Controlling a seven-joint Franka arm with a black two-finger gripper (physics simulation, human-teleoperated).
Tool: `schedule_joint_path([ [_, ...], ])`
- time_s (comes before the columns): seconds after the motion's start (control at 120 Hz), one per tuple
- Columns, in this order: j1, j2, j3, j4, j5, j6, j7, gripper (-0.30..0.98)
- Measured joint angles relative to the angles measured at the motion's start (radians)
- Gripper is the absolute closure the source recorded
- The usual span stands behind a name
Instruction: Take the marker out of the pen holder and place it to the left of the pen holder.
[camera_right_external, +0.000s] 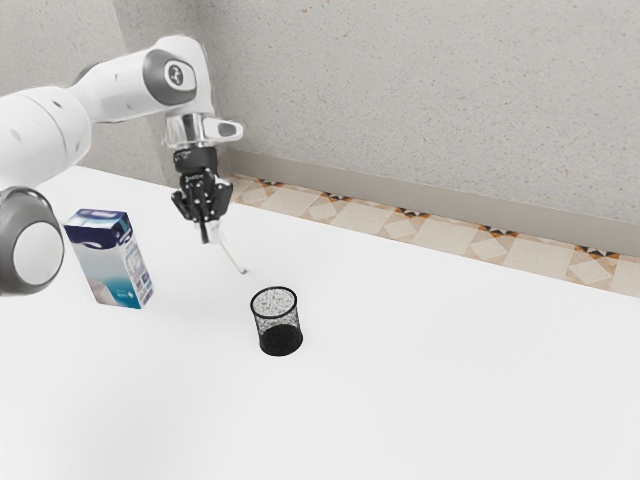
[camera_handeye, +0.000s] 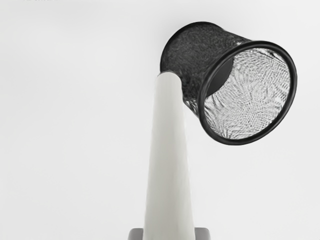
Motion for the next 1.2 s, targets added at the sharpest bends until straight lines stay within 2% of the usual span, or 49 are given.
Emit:
schedule_joint_path([
  [0.358,0.048,0.121,0.008,0.019,-0.090,0.091,0.002,0.68],
  [0.792,0.062,0.202,0.011,0.003,-0.132,0.139,0.002,0.64],
  [1.025,0.063,0.206,0.013,0.004,-0.133,0.144,0.004,0.31],
  [1.2,0.061,0.219,0.036,0.006,-0.133,0.171,0.015,0.15],
])
